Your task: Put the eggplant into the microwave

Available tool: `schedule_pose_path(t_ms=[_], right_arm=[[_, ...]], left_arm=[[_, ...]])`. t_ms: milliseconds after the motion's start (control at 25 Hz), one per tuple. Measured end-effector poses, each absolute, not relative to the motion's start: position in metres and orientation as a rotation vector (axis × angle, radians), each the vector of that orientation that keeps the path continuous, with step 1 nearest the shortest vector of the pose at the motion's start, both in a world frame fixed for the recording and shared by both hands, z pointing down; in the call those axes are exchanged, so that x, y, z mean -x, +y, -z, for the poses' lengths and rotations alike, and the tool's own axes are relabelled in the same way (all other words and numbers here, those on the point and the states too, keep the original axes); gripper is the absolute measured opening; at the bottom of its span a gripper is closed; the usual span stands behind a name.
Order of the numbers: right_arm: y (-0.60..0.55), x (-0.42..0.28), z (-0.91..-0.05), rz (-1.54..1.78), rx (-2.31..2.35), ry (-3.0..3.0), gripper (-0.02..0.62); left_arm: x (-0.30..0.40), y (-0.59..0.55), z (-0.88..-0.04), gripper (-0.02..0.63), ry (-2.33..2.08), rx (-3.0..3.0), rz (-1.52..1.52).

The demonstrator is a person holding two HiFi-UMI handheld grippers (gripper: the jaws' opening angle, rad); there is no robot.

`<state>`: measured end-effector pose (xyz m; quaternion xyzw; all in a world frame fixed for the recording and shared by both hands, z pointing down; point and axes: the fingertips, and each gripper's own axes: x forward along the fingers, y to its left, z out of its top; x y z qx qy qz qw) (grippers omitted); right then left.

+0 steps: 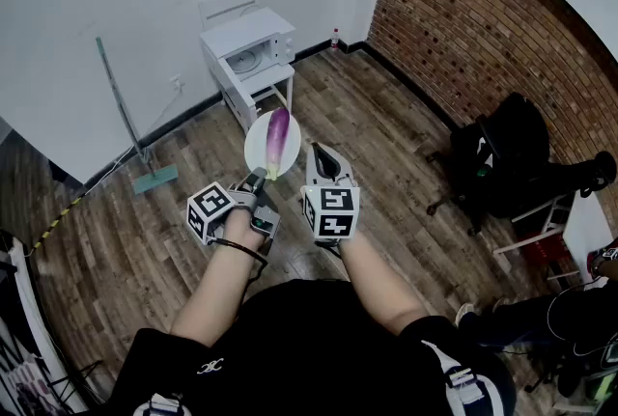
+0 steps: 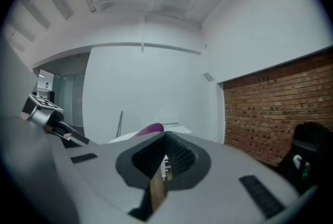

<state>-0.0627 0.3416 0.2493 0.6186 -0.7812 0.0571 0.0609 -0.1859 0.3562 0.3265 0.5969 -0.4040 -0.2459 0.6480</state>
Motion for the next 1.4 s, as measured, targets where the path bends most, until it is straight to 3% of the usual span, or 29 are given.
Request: schedule_pose_path(t_ms=[720, 1400], right_arm=[[0.308, 0.057, -0.276, -0.287, -1.962, -2.3, 0.011], [0.135, -0.033, -0.262, -0.278, -1.786, -2.47, 0.011]], left_arm=[[0.19, 0.315, -0.367, 0.02, -0.899, -1.296, 0.448], [0.099, 0.155, -0.363, 0.021, -0.972, -1.246, 0.54]])
